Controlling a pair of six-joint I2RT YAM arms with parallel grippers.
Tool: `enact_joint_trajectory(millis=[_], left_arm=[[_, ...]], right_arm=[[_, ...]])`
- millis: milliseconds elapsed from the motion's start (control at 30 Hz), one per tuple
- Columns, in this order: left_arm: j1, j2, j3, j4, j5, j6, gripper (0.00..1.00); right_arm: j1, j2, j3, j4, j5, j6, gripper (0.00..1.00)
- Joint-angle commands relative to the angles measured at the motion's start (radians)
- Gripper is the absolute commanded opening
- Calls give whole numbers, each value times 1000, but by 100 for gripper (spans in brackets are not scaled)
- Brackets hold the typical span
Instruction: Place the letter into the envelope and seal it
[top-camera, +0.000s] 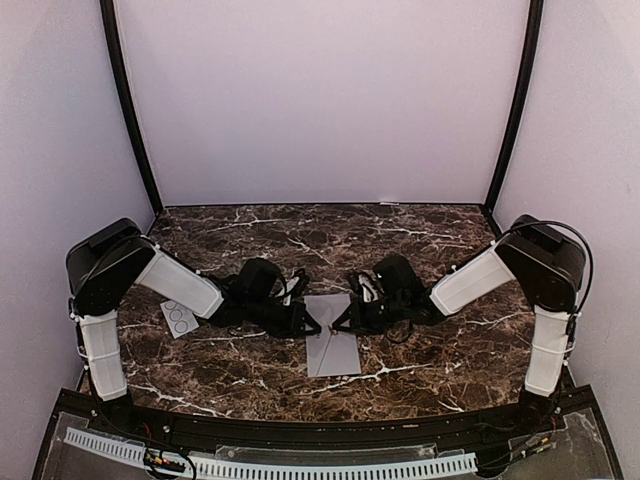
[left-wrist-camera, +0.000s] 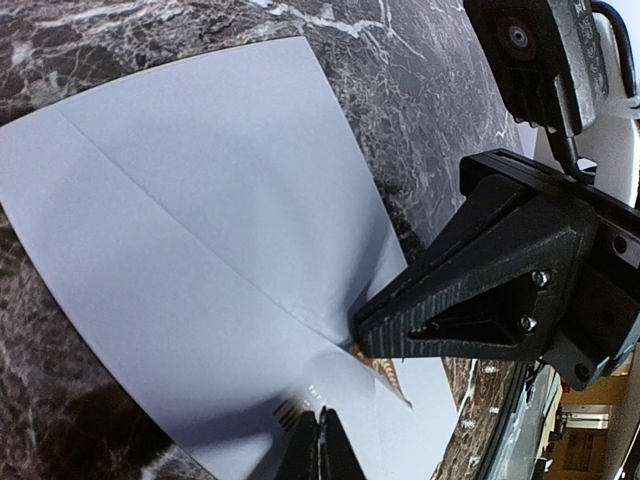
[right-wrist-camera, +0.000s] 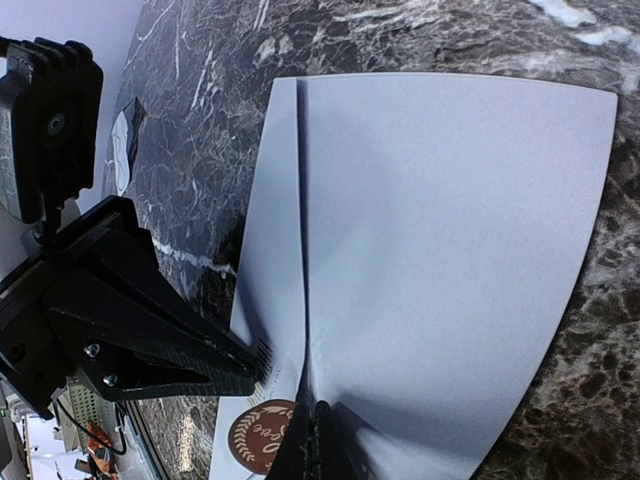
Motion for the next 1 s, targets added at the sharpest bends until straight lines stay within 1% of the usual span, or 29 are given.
enact_joint_trajectory(millis=[0, 167, 333, 633, 967], left_arm=[[-18, -54, 14, -30, -34, -4, 3], [-23, -45, 18, -19, -41, -7, 3], [-24, -41, 22, -13, -38, -5, 0], [-34, -46, 19, 5, -38, -11, 0], [-44, -67, -3, 22, -73, -6, 0]], right_arm=[[-4, -11, -2, -14, 31, -13, 0], [-4, -12, -2, -18, 31, -14, 0], [-4, -10, -1, -17, 30, -15, 0], [-4, -15, -5, -15, 33, -12, 0], [-4, -11, -2, -18, 33, -14, 0]])
